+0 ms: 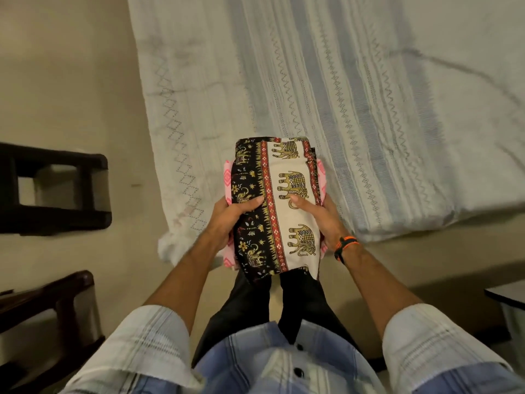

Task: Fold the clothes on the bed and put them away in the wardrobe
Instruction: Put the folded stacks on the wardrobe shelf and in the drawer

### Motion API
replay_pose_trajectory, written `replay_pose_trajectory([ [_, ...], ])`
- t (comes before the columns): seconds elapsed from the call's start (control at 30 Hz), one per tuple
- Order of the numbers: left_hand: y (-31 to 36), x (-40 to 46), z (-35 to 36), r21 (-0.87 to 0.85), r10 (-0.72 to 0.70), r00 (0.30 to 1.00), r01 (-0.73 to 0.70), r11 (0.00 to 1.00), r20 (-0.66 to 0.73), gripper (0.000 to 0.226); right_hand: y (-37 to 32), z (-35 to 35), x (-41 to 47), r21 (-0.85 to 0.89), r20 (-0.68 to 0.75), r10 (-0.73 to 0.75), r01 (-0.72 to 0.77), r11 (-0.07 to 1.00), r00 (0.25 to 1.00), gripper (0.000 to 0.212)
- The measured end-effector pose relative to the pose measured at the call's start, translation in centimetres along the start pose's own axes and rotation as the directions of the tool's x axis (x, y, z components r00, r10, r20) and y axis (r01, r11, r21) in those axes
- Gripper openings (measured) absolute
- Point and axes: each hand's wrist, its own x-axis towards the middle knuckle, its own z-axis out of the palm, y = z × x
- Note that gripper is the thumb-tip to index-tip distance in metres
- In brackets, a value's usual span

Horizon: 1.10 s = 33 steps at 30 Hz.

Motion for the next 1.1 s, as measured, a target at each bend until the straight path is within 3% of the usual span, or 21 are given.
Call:
replay_pose_trajectory([
  [0.3, 4.1, -6.9, 6.3, 0.201, 0.101, 0.973, -0.143, 0.969, 0.207, 0.046, -2.6, -3.3, -9.7, 0.169, -0.215, -0.186, 0.224, 0.960, 0.959, 0.065],
  [0.53, 4.8, -9.4, 15.0, 0.367, 0.059, 0.913, -0.220, 0.904, 0.403, 0.059, -2.5, -9.6, -15.4, 0.253, -0.413, -0.243, 0.367, 0.895, 0.878, 0.047],
  [0.63, 4.1, -10.6, 20.6, 0.429, 0.032, 0.881, -0.261, 0.865, 0.473, 0.055, -1.9, -14.0, -18.0, 0.298, -0.507, -0.242, 0.432, 0.851, 0.827, 0.040],
  [1.1, -5.8, -15.8, 44.9, 0.591, -0.106, 0.788, -0.358, 0.723, 0.607, 0.053, 2.8, -34.9, -28.6, 0.354, -0.715, -0.176, 0.567, 0.743, 0.677, 0.052],
])
